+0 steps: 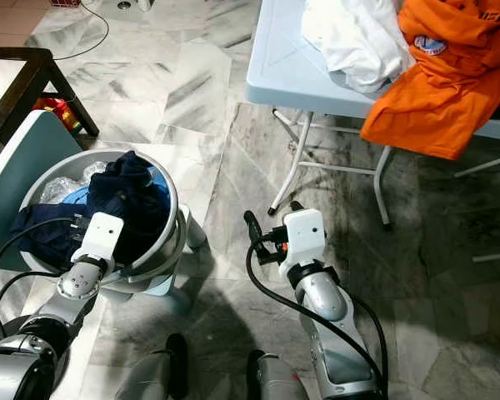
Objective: Hang hanger
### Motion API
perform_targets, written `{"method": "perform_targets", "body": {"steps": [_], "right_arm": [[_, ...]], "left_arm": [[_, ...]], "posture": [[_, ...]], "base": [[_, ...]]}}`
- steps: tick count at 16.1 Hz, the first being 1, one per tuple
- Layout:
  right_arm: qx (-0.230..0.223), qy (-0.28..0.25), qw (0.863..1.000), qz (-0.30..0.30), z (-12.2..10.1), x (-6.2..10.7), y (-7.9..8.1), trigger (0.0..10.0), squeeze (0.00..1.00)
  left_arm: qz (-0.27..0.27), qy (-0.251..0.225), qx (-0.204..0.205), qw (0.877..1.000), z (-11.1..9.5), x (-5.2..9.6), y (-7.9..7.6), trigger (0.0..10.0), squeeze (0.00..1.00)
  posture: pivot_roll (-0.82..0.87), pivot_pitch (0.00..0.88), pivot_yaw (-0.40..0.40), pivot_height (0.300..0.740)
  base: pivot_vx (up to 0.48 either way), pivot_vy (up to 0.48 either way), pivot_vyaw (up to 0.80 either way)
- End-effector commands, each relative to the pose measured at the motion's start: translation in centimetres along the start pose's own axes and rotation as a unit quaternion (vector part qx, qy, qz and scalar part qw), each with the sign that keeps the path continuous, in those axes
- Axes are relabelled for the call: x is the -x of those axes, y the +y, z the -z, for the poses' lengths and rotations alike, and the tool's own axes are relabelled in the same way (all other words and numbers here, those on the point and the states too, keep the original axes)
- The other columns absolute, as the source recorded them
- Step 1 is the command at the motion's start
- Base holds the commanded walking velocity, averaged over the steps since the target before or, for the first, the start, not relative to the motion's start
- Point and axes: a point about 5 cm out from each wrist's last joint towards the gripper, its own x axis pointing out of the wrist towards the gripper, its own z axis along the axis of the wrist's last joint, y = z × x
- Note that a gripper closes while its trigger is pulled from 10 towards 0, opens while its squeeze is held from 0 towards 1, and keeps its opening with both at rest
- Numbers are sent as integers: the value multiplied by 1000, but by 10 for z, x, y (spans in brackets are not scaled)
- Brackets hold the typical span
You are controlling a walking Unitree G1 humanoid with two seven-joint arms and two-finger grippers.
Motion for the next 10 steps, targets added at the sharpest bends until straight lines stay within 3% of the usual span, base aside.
{"method": "perform_targets", "body": {"steps": [1, 5, 7, 10], "right_arm": [[1, 6, 1000, 1, 4, 1, -1, 10000, 0], [2, 6, 1000, 2, 5, 2, 0, 10000, 0], [3, 6, 1000, 3, 4, 1, 0, 10000, 0], [2, 7, 1000, 1, 5, 1, 2, 10000, 0]], "left_arm": [[-5, 22, -9, 1000, 9, 3, 3, 0, 0], [-11, 20, -13, 1000, 7, 1, 5, 0, 0], [-27, 2, -33, 999, -3, -3, 15, 0, 0], [-17, -56, -106, 993, -31, -13, 15, 0, 0]], "posture": [[-105, 263, -24, 740], [-105, 263, -23, 740], [-104, 264, -24, 740], [-98, 270, -27, 740]], "base": [[0, 0, 0], [0, 0, 0], [0, 0, 0], [0, 0, 0]]}}
